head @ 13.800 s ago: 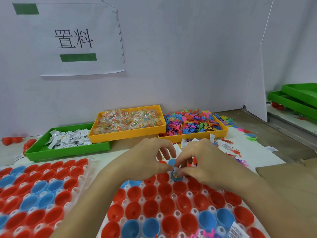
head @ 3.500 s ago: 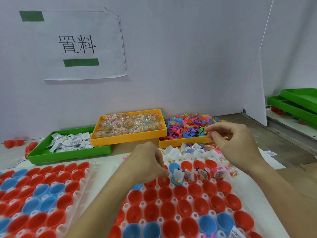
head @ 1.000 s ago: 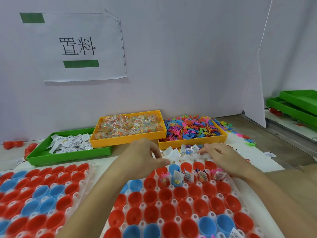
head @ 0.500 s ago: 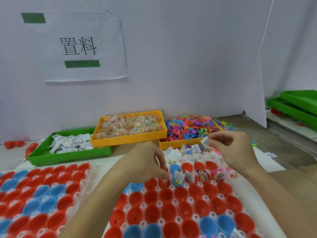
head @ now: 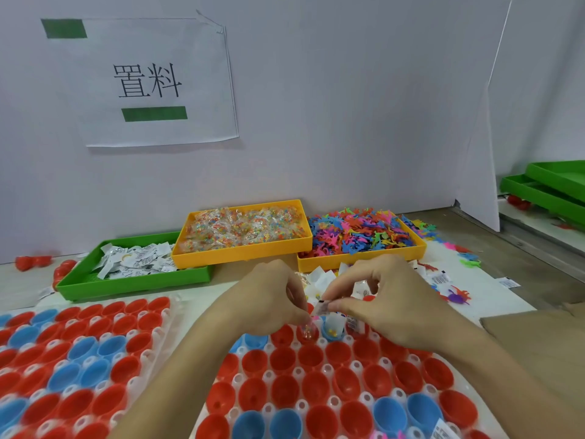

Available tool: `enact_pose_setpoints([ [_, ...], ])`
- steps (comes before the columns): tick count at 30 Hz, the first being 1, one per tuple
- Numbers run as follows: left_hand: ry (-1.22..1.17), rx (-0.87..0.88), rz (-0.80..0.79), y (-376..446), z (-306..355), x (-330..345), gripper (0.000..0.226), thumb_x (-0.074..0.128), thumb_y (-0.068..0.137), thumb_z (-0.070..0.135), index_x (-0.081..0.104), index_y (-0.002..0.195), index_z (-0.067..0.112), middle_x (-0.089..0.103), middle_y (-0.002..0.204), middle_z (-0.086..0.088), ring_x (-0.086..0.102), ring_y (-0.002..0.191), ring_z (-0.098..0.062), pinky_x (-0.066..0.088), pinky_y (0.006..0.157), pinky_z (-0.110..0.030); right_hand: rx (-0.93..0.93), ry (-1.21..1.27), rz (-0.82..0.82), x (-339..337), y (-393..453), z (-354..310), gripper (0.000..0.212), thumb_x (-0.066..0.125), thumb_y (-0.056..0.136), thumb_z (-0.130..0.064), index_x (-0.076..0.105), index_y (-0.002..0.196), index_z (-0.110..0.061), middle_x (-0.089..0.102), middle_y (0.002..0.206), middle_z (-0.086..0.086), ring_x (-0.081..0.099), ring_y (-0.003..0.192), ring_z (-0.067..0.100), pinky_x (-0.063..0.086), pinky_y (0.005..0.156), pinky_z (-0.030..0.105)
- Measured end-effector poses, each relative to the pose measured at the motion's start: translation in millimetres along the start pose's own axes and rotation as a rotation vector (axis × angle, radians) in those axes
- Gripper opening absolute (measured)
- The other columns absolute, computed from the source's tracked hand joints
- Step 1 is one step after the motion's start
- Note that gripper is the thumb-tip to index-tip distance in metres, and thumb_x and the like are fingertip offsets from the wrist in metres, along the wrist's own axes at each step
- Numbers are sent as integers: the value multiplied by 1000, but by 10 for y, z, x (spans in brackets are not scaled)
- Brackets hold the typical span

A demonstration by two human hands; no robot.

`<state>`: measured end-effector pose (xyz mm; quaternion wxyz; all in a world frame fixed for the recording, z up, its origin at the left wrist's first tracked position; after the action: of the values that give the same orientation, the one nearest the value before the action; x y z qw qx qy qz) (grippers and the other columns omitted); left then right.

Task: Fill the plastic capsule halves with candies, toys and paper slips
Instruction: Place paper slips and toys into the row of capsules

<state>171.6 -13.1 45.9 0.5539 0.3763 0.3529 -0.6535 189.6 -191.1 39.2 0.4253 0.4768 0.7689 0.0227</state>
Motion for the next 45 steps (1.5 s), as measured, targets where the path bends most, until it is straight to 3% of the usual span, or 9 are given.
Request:
enact_pose_setpoints([
  [5, -5, 7, -10, -1, 0, -5, 20, 81, 78, 22, 68, 63, 27, 55, 48, 20, 51, 46, 7, 33, 44, -7, 3, -101, -71, 103, 4, 10, 11, 84, 79, -31, 80, 82, -40, 66, 80, -34, 58, 89, 0, 42, 77, 17],
  [8, -9, 15, -16, -3, 2, -9, 17, 80, 78, 22, 70, 66, 26, 57, 51, 18, 51, 47, 6, 33, 46, -8, -27, -151, -92, 144, 6, 6, 13, 83, 81, -29, 80, 85, -40, 59, 76, -44, 54, 88, -2, 35, 73, 15],
  [15, -10, 39, -22, -8, 3, -11, 10, 77, 81, 21, 73, 73, 24, 63, 63, 15, 55, 56, 2, 41, 54, -11, -50, -106, -96, 193, 11, -7, 15, 83, 80, -26, 81, 87, -39, 58, 74, -42, 54, 83, -2, 35, 76, 17],
  [21, -9, 41, -24, -6, -2, -10, 2, 77, 82, 21, 76, 79, 21, 65, 68, 12, 56, 59, 1, 43, 56, -12, -30, -73, -121, 197, 7, -13, 13, 82, 81, -25, 81, 85, -37, 61, 73, -42, 58, 86, -1, 36, 104, 26],
  [25, -2, 48, -24, -13, 1, -10, 8, 77, 81, 23, 73, 75, 24, 65, 68, 12, 56, 60, 1, 43, 57, -13, -24, -116, -130, 213, 4, -15, 14, 81, 81, -26, 80, 87, -39, 58, 77, -43, 53, 89, -1, 40, 86, 24],
  [27, -10, 52, -21, -17, 6, -12, 8, 78, 81, 24, 73, 74, 24, 65, 69, 12, 56, 60, 0, 44, 58, -14, -10, -143, -130, 216, 1, -6, 16, 80, 82, -26, 79, 88, -41, 59, 77, -33, 50, 89, 1, 40, 79, 23],
  [35, -15, 79, -87, -31, -2, -75, 6, 74, 81, 19, 74, 80, 26, 68, 68, 14, 57, 57, 5, 46, 57, -15, -49, -183, -147, 217, 9, -2, 12, 78, 85, -23, 81, 87, -34, 64, 76, -27, 49, 89, 5, 41, 77, 25],
  [39, 6, 80, -132, -16, -19, -55, 16, 83, 69, 34, 72, 81, 31, 69, 73, 14, 57, 54, 3, 50, 59, -22, -35, -169, -153, 219, 5, 9, 13, 79, 84, -23, 81, 88, -35, 63, 74, -30, 49, 89, 3, 38, 75, 21],
  [45, 29, 86, -71, 1, 25, -15, 27, 88, 61, 46, 71, 70, 28, 61, 57, 24, 54, 51, 5, 39, 47, -9, -29, -130, -152, 219, -1, -10, 18, 78, 83, -20, 81, 89, -36, 70, 80, -23, 51, 88, 6, 42, 80, 29],
])
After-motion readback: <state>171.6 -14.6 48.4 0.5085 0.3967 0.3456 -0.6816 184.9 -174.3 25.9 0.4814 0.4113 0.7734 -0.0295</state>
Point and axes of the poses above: each hand's wrist, its own y-axis towards the middle knuckle, its own x-axis out of the palm, z = x × y, the point moved 3 cm from there along y, towards the middle knuckle
